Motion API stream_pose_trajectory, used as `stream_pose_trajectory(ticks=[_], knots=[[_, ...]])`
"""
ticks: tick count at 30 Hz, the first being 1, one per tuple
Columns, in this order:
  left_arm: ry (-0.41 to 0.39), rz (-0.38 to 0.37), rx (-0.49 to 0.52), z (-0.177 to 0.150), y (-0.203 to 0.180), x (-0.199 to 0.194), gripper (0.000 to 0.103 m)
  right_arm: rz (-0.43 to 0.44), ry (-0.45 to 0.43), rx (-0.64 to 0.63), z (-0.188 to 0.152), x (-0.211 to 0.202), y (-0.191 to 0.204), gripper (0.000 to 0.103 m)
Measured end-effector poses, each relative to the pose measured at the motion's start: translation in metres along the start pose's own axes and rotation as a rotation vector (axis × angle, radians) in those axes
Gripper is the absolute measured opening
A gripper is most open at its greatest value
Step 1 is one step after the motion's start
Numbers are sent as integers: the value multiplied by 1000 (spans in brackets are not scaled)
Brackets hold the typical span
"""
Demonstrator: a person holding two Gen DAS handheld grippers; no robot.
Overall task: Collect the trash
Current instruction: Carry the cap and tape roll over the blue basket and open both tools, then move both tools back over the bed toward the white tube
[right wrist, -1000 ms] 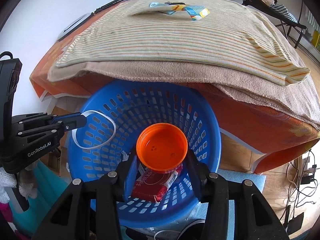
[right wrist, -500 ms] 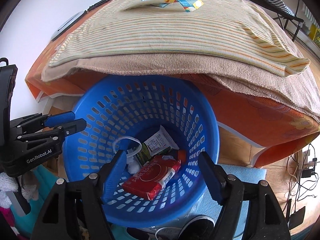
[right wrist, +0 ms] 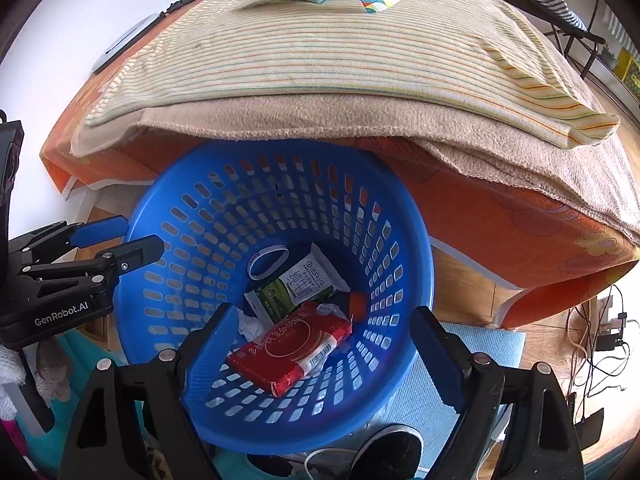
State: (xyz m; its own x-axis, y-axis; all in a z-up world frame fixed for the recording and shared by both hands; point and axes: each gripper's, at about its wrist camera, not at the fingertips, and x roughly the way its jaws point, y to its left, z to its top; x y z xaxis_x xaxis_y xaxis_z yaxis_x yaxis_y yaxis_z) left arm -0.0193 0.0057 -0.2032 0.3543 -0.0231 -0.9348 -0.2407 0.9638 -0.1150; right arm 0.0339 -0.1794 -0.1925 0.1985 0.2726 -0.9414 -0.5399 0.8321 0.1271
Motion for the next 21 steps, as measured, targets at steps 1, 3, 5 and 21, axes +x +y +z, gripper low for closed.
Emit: stream_pose_trajectory(ticks=[1,3,5,21], knots=[[-1,-3,-3,0,0,-1,65,1,-1,1,0,-1,0,89],[-3,-11,-11,1,1,-3,65,7,-5,5,1,-2,-1,89],[-4,-21,-17,3,1,-6,65,15,-13,8,2,-5,-2,89],[-81,-63,-42,46,6,-40,65,75,-175,45,51,-60,-28,89]])
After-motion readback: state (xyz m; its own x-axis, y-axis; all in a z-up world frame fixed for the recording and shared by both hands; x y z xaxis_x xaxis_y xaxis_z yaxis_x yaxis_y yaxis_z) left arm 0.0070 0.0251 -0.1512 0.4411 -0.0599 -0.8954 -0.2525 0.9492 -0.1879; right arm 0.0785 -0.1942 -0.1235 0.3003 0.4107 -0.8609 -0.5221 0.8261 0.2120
